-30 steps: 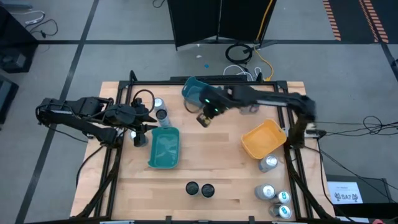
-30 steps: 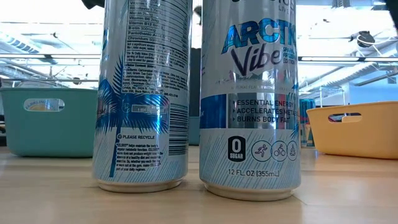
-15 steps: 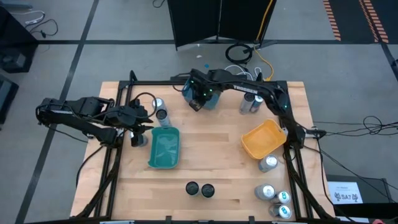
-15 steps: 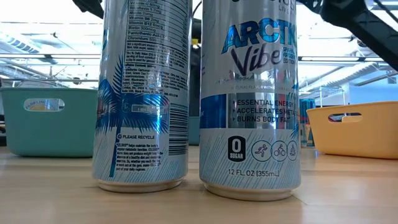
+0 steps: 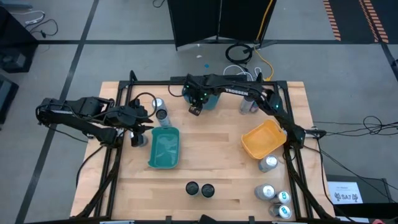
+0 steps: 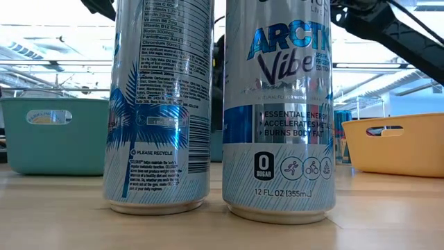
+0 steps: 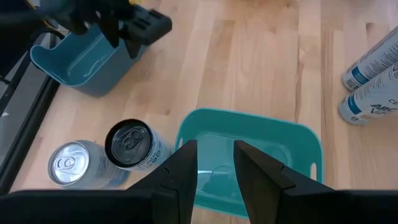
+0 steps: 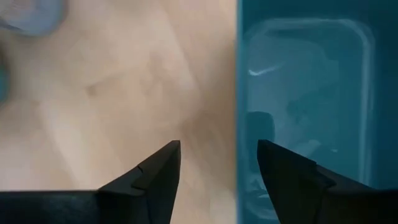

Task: Sort soda cans
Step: Prepare the blue bin

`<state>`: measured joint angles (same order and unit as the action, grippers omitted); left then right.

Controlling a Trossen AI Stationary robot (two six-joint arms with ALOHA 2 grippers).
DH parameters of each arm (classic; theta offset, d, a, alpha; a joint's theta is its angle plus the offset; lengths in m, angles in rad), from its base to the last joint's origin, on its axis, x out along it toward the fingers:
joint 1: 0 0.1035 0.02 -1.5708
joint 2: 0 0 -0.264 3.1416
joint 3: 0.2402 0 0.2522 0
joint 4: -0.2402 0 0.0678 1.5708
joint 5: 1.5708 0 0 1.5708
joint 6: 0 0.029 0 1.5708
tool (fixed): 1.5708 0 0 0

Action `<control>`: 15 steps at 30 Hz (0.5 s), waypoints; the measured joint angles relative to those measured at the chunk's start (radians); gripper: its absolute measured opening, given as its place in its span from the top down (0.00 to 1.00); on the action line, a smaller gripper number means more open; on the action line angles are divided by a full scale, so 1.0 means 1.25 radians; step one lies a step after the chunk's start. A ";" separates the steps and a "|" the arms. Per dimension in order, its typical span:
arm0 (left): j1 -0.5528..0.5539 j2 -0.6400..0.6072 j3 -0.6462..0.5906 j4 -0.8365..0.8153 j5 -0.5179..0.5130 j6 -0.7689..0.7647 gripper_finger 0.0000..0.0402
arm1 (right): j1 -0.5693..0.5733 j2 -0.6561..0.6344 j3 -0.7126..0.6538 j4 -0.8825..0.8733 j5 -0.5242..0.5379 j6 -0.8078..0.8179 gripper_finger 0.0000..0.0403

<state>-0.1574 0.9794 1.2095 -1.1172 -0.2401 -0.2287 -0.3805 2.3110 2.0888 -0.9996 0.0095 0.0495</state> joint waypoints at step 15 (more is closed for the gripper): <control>0.000 0.000 0.000 0.001 0.000 -0.001 0.71 | -0.004 0.014 -0.031 -0.078 0.055 -0.061 0.86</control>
<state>-0.1576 0.9798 1.2095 -1.1164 -0.2401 -0.2302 -0.3851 2.3280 2.0502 -1.0966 0.0788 -0.0263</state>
